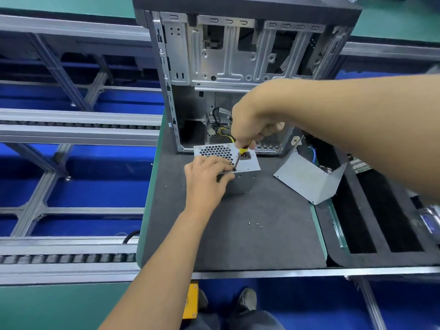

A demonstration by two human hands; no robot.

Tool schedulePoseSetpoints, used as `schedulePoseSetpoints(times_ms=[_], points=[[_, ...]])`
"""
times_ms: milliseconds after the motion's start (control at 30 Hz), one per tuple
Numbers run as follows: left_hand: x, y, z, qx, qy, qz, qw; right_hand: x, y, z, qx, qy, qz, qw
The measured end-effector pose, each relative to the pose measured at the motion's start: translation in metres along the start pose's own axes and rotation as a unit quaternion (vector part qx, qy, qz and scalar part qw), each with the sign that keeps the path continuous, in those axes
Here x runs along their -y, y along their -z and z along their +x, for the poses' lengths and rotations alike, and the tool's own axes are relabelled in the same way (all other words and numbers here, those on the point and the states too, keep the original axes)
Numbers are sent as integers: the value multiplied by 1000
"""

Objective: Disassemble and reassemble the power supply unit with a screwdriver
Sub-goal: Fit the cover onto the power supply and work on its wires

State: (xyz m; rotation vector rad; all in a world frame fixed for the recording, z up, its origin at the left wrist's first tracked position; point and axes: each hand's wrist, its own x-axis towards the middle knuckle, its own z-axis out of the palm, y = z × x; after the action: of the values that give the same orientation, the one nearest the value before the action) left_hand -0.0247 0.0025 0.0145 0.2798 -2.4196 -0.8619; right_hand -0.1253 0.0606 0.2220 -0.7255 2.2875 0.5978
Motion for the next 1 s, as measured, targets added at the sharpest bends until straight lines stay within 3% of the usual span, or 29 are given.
schedulePoseSetpoints(times_ms=[67,167,233,300,367,433,500,533,600,667,733,800,833,900,967,1000], points=[[-1,0,1,0,6,-6,1000,-2,-7,-3,-36,23,-91,995],[-2,1,1,1,8,-7,1000,0,-25,-14,-206,123,-318,917],[-1,1,1,-3,4,-8,1000,-3,-29,-19,-250,207,-383,865],[-1,0,0,-5,4,-8,1000,1,-30,-17,-260,215,-409,848],[-3,-1,1,-3,3,-6,1000,8,-28,-6,-227,164,-319,906],[-2,0,1,0,5,-8,1000,2,-20,6,-140,78,-118,980],[-2,2,1,1,3,-4,1000,-13,-13,7,-23,-5,57,998],[-2,2,1,2,3,-3,1000,-21,-14,6,-3,-8,71,997],[-2,1,1,-3,4,-3,1000,-25,-25,-1,-74,38,-53,995],[-2,0,0,-5,4,-1,1000,-17,-40,-6,-183,108,-216,953],[0,-1,0,-8,1,-1,1000,-11,-43,-14,-268,190,-333,884],[1,-1,0,-9,-2,3,1000,-8,-40,-15,-292,215,-393,845],[1,-2,0,-10,-2,2,1000,-6,-37,-12,-285,196,-384,856],[2,-3,1,-11,-1,0,1000,0,-30,-2,-210,133,-293,923],[1,-2,1,-6,3,1,1000,2,-19,12,-105,61,-126,985],[0,-2,0,-4,4,3,1000,-2,-13,16,-48,22,-26,998]])
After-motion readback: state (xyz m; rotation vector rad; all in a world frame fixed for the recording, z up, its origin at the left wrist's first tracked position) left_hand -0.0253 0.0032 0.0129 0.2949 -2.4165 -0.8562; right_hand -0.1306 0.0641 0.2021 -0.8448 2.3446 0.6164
